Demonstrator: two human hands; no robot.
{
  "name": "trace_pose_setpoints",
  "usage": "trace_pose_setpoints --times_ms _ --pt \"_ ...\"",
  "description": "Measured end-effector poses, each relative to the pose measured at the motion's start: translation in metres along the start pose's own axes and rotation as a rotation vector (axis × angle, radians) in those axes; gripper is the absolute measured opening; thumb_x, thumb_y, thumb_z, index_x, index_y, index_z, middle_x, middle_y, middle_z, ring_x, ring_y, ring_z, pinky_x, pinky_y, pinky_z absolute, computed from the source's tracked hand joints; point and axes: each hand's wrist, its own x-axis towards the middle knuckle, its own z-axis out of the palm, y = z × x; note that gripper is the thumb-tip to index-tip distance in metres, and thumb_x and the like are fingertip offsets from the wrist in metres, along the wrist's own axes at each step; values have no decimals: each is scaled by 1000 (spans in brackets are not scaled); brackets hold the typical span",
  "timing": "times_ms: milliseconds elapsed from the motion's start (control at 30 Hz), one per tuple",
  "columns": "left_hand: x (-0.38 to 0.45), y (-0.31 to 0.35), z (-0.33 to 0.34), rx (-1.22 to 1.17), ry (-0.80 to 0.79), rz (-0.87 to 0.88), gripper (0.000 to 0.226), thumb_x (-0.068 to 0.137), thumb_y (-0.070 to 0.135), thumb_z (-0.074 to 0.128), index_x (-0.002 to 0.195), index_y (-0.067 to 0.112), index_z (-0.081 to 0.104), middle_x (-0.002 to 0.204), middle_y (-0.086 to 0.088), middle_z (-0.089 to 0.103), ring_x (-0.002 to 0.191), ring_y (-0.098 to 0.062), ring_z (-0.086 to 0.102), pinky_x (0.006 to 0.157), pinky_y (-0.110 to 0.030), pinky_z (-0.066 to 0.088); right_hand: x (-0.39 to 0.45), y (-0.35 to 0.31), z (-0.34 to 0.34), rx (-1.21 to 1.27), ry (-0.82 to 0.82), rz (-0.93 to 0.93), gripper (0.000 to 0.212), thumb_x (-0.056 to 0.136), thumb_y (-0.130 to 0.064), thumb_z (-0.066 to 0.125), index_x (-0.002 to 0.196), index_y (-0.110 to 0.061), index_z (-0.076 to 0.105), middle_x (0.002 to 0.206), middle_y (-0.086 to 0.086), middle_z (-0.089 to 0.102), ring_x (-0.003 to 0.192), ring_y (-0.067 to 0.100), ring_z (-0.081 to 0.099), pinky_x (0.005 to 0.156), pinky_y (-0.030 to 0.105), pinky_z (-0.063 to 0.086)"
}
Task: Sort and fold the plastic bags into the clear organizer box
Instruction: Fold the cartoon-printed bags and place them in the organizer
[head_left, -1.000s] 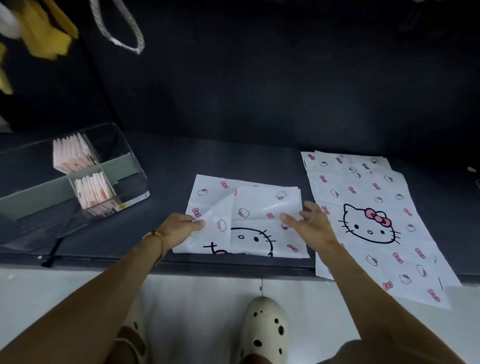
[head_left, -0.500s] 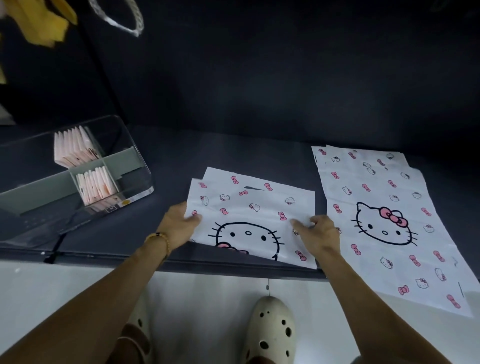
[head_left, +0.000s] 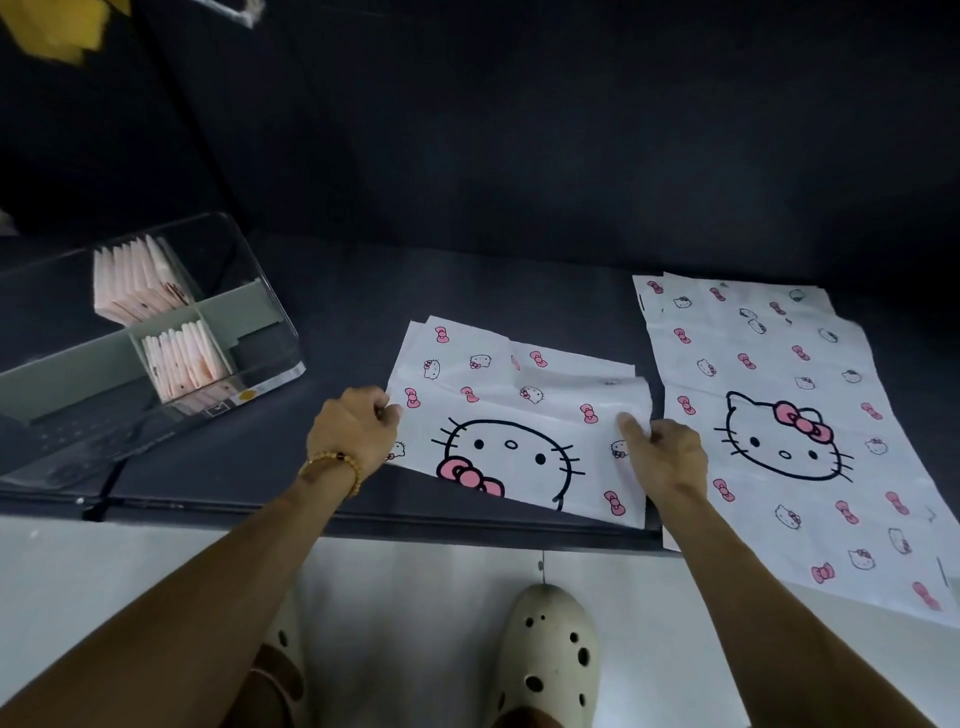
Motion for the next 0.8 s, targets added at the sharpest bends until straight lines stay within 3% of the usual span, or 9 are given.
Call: trace_pose_setpoints --times_ms 67,167,267,367,500,633,700,800 --pt "-1 -1 -1 -13 -10 16 20 90 31 55 73 19 58 72 -6 66 72 -27 61 71 -35 51 3 -2 -2 40 -6 -58 42 91 -38 56 61 -13 41 58 2 45 61 24 45 55 30 35" --pt "-4 -3 -2 -31 0 58 22 91 26 55 71 17 53 67 -6 63 67 -28 58 70 -35 50 0 -5 -5 140 86 -245 24 95 -23 54 75 -13 45 63 4 50 61 21 47 58 32 40" --pt "-11 -6 -3 -88 38 97 28 91 20 56 66 15 45 52 -1 50 52 -18 44 59 -29 41 -11 -11 1 206 191 -344 17 99 -21 45 84 -14 42 63 0 48 56 10 43 55 23 38" --pt "-15 -11 -6 -144 39 130 27 91 17 58 67 13 46 49 1 46 48 -15 38 53 -24 37 -11 -16 10 255 165 -259 9 95 -22 47 90 -15 46 68 -2 53 59 5 49 52 19 38" --pt "-13 -11 -8 -127 27 98 22 88 19 63 71 7 57 57 -8 62 56 -24 56 58 -20 42 9 -17 11 52 16 -80 21 88 -19 58 74 -4 55 60 4 52 62 24 51 55 28 38" --pt "-10 -7 -5 -129 72 25 13 84 18 66 74 10 62 58 -2 64 58 -15 59 67 -21 47 22 -22 9 -17 -30 -23 23 85 -20 63 71 -2 66 62 9 59 61 22 53 49 21 37" --pt "-11 0 -4 -99 98 -21 9 82 18 64 88 13 62 70 -4 66 70 -23 62 72 -28 49 23 -22 10 -35 -37 -3 23 85 -21 64 71 -3 68 62 9 60 62 23 55 49 20 37" --pt "-18 7 3 201 230 58 36 79 17 65 112 12 54 98 -11 61 84 -34 60 70 -40 48 25 -22 11 -56 -35 14 25 85 -23 64 77 0 69 70 16 65 61 23 55 48 19 38"
